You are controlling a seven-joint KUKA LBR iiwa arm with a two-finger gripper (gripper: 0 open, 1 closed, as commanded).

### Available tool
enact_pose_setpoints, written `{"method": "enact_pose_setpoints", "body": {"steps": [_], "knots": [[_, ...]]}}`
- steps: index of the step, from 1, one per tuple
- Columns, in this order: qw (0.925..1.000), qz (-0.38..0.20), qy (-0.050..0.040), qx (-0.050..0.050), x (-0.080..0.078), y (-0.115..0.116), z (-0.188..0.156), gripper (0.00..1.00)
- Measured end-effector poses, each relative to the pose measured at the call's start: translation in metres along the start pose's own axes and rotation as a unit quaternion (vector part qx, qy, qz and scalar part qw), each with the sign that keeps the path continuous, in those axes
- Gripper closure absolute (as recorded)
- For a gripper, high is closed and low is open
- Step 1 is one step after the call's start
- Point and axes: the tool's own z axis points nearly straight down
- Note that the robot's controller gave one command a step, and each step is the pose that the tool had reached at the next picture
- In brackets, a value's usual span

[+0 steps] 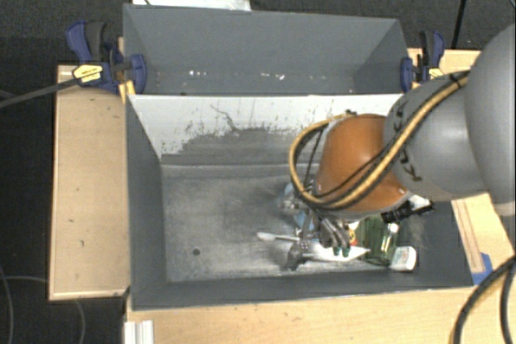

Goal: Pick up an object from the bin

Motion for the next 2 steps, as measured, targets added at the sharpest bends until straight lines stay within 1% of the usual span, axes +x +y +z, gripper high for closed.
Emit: {"method": "enact_pose_setpoints", "body": {"steps": [1, 2], "knots": [[1.0000, 0.003, 0.0033, -0.002, -0.0076, -0.0070, 0.0056, 0.00], [1.0000, -0.001, 0.0005, 0.000, -0.0010, 0.0002, -0.0018, 0.00]]}}
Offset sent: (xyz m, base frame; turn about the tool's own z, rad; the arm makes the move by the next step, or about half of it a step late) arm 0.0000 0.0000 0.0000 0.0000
